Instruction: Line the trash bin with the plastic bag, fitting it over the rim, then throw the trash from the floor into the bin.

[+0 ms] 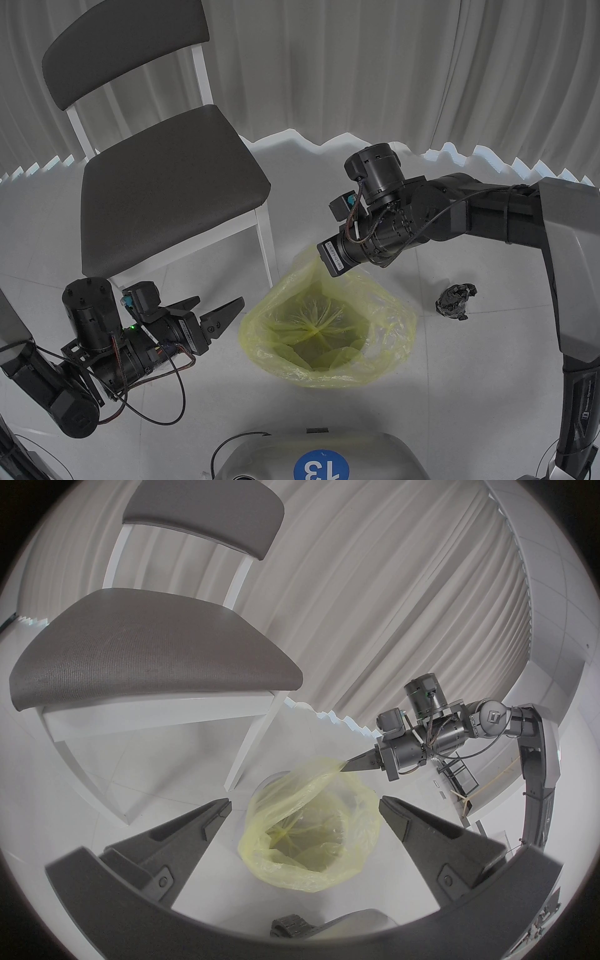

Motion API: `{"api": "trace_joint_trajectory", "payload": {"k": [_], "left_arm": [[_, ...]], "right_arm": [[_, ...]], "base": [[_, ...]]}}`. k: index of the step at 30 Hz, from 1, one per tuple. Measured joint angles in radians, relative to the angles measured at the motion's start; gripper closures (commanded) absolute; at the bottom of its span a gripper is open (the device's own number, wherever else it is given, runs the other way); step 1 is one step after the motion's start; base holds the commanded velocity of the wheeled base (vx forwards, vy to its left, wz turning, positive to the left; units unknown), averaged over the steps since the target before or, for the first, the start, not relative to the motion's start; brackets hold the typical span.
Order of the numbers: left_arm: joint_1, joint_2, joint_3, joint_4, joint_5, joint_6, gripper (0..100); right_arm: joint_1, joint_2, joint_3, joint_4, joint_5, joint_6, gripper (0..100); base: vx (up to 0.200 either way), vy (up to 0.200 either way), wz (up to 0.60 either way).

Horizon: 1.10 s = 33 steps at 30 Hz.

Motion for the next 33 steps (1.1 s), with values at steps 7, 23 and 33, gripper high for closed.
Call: {"api": "trace_joint_trajectory", "payload": {"k": [7,23,33], "left_arm": [[-0.002,0.000,0.002,0.000,0.000,0.000,0],[-0.005,0.004,0.002,0.000,0.001,0.000,0],[-0.024,0.038,-0.033,0.003,0.001,0.039,0]], "right_arm": [[0.016,-0.021,0.000,-0.001,-0.044,-0.001,0],[0.004,-0.061,0.001,0.064,-0.019,0.130,0],[-0.063,-0.203,0.050,0.088,0.017,0.129,0]], "base": [[0.000,0.000,0.00],[0.000,0.000,0.00],[0.000,0.000,0.00]]}}
